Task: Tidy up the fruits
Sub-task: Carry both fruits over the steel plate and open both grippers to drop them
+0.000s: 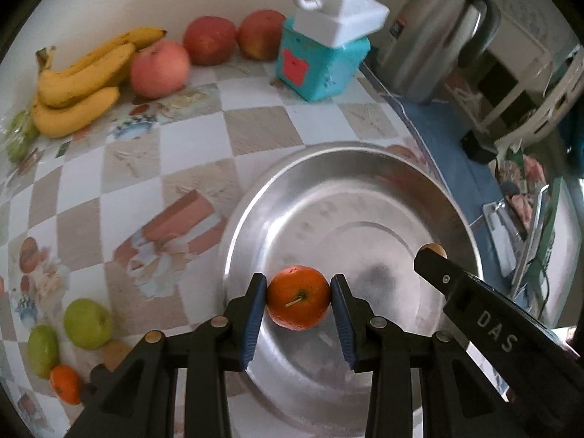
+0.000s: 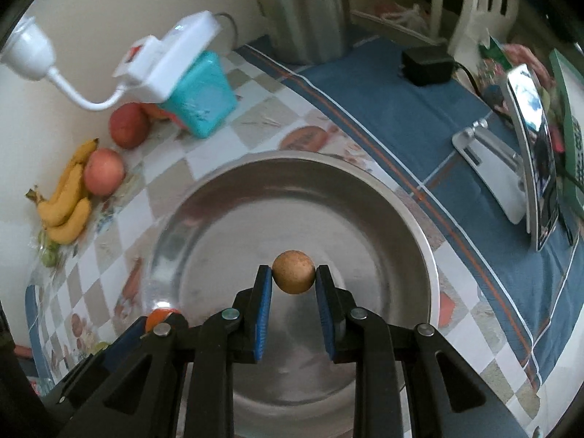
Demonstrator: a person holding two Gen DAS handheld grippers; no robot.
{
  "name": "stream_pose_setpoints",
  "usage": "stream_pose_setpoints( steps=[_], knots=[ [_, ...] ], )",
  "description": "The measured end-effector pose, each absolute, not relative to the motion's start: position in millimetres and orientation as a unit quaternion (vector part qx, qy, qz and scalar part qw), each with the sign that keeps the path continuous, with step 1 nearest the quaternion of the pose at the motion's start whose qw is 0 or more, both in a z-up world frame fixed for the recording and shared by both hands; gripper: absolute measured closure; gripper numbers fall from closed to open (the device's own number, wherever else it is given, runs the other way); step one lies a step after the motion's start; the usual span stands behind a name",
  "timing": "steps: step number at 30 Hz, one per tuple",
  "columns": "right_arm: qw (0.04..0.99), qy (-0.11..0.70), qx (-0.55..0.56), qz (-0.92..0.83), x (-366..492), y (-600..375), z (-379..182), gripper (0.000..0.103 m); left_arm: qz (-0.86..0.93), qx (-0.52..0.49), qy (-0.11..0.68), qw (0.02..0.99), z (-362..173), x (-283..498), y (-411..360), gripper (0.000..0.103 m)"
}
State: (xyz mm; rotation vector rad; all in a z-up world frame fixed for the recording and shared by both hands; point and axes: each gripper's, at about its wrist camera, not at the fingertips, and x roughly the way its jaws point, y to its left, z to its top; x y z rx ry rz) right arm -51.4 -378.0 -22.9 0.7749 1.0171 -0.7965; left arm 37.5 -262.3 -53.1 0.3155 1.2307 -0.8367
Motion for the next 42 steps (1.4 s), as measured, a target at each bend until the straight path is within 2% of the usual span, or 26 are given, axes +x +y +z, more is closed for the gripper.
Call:
stream_pose_setpoints(
  steps=[6, 31, 34, 42],
  knots=[
    [0.725, 0.467, 0.355, -0.361, -52, -377, -32, 0.077, -0.366, 0.146, 0.568, 0.722, -68, 39, -260, 0.064],
    [0.733, 0.493, 0.341, -0.322, -34, -355, -45, 0.077, -0.316, 0.116, 0.573, 0.747, -60, 82, -230, 0.062],
    [0.736, 0.492, 0.336, -0.322, -33, -355, -41, 0.068, -0.321, 0.111, 0.572, 0.747, -55, 82, -230, 0.061],
    [0.744, 0.485, 0.326, -0.323, -32, -353, -18, 0.067, -0.339, 0.103, 0.556, 0.752, -31, 75, -230, 0.058]
  ],
)
